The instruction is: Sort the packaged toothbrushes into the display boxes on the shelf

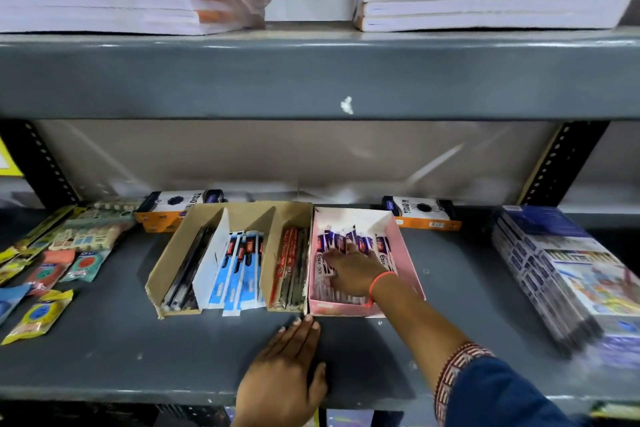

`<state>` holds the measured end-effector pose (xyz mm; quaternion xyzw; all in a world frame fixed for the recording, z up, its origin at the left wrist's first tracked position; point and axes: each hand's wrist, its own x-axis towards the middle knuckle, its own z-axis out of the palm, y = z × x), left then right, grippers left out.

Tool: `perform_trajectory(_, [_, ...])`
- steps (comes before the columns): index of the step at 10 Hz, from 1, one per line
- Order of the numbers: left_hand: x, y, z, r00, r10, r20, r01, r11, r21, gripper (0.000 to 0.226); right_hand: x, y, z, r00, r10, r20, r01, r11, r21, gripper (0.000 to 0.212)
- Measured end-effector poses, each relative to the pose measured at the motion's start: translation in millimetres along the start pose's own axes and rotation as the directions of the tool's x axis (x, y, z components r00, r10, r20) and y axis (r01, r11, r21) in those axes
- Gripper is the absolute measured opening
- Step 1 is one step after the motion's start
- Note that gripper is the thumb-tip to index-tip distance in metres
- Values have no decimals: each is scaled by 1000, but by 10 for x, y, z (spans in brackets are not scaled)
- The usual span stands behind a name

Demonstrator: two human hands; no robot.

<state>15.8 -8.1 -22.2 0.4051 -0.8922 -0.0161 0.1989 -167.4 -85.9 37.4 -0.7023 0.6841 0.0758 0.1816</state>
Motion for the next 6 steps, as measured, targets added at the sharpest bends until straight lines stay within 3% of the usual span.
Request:
perform_trajectory(1, [-31,-10,9,1000,-3,23,3,1000,8,53,-77,44,-13,999,-4,-46,10,992,124,60])
perform_trajectory(2, [-42,-17,4,1000,-5,11,5,1000,14,51,-178,86,14,986,112,-122,-97,988,123,54])
perform_trajectory(4, [-48,-20,-28,998,25,63,-30,997,69,45,-288,-51,93,993,119,-15,-119,993,4,44])
perform_trajectory(5, [-55,-26,-22,996,-1,90,-1,1000,18,48,-367,-76,24,986,138,-99,-130,988,77,49])
perform_trajectory(6, [-50,-38,17,983,-16,184,20,1000,-16,54,-555,-94,75,928,180,-326,-151,982,111,51])
